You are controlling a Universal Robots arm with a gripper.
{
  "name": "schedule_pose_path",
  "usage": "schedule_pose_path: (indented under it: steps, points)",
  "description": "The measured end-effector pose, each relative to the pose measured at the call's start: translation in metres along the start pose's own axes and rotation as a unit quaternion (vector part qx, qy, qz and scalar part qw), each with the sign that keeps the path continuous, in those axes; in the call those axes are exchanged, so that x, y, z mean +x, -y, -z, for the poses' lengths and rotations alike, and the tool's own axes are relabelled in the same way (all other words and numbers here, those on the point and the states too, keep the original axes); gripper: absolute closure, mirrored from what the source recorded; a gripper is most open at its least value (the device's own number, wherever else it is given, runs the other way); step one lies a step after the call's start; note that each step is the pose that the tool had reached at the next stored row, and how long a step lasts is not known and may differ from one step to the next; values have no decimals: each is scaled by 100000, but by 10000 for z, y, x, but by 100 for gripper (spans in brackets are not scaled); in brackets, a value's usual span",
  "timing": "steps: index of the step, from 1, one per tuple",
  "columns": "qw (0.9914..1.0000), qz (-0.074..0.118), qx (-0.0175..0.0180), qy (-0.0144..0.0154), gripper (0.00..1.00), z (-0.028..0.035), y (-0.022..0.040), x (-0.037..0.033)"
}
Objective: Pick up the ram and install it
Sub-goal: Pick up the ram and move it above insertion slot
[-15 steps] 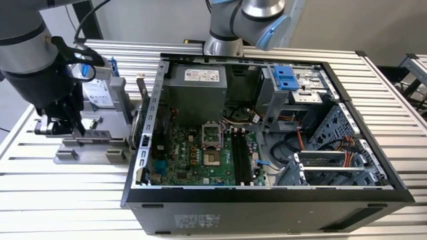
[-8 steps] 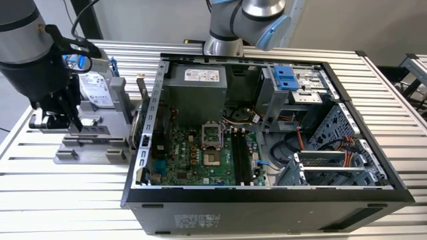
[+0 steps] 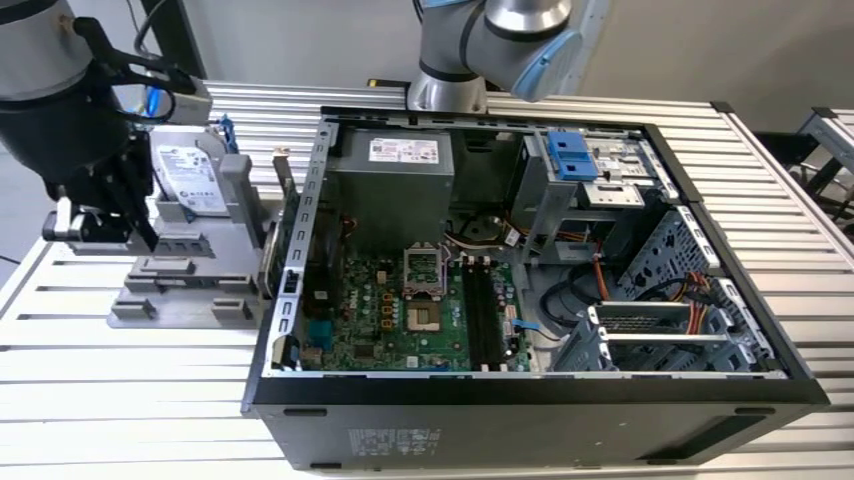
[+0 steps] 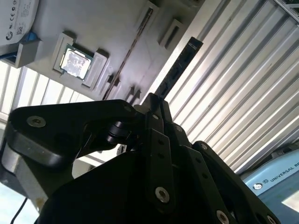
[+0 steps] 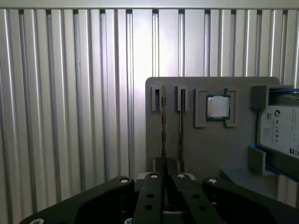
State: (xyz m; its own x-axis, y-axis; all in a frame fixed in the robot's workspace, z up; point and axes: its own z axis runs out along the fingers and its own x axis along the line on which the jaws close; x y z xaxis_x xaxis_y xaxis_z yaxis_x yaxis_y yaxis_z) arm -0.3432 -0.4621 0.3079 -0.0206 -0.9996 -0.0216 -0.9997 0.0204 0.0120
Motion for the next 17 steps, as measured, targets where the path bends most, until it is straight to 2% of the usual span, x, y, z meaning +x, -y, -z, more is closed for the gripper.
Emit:
schedule_pose_path:
  steps: [17]
  points:
    - [100000, 3, -1, -2, 100, 418, -5, -9]
